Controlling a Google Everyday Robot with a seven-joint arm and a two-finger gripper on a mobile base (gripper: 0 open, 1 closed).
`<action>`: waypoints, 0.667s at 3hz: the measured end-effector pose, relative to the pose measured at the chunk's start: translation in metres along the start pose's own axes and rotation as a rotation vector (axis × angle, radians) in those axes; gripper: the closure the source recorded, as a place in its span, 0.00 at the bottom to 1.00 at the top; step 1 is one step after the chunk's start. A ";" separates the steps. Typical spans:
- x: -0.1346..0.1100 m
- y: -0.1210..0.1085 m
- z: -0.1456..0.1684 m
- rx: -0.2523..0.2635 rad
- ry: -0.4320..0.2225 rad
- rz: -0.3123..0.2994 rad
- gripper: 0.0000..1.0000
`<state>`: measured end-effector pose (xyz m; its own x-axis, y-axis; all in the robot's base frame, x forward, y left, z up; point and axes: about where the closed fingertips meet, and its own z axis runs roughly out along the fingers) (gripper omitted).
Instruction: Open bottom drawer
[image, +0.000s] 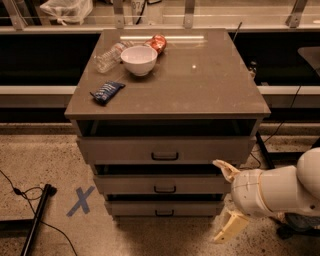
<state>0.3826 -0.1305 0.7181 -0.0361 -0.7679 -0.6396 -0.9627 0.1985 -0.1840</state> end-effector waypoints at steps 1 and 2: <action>0.000 0.000 0.004 0.001 0.006 -0.016 0.00; 0.012 0.003 0.034 -0.015 0.026 -0.099 0.00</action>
Offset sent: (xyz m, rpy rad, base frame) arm 0.0119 0.0232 -0.0764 -0.0988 -0.0843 0.1624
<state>0.3882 -0.1181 0.6842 0.0528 -0.7987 -0.5994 -0.9658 0.1118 -0.2340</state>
